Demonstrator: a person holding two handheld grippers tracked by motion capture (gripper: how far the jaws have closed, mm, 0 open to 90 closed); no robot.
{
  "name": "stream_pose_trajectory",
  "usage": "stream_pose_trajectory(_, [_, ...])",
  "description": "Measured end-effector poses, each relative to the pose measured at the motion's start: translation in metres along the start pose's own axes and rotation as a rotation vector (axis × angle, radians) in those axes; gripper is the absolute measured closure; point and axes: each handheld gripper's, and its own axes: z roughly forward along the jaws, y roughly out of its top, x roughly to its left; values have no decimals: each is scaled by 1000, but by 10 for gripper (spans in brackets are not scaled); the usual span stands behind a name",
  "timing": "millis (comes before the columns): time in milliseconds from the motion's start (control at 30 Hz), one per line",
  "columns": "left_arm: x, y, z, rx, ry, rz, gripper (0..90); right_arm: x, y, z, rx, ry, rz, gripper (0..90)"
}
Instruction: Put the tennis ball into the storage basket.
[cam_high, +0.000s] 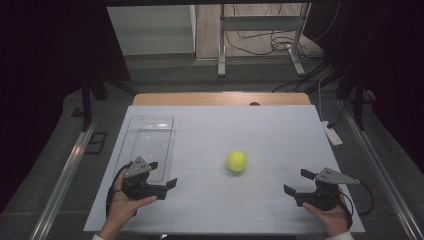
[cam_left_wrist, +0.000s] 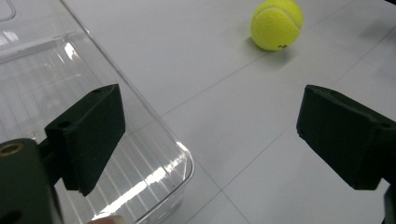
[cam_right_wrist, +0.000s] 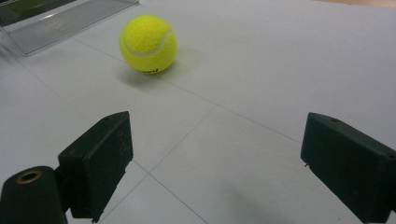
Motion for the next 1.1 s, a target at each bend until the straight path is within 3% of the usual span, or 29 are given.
stream_pose_trajectory(567, [-10,22,10,14,-41,53,78,0,-1,0,2,-2,-1,96])
stream_pose_trajectory(1100, [-14,43,20,3,-56,76,76,-1,-1,0,4,-6,-3,97])
